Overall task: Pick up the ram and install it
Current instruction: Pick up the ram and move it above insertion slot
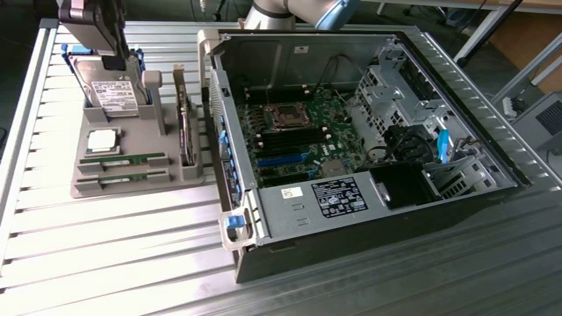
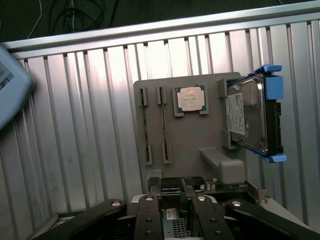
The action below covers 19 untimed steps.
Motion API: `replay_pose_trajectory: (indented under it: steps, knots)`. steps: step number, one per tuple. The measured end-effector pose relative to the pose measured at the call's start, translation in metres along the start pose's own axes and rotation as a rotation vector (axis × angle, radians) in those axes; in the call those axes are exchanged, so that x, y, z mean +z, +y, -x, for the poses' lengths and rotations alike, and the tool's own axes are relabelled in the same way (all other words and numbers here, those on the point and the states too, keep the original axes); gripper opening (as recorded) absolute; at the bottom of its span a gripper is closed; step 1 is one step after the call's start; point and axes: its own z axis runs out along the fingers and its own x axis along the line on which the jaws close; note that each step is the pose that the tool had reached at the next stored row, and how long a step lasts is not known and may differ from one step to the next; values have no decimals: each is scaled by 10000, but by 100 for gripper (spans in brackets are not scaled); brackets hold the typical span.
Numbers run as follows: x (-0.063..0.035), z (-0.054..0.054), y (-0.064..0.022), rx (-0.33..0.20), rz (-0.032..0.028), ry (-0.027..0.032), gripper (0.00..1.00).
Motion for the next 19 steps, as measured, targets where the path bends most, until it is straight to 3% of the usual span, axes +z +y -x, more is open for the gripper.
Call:
replay_pose_trajectory:
  steps: [19]
  knots:
    - [104,1,-1,0,0,0,29]
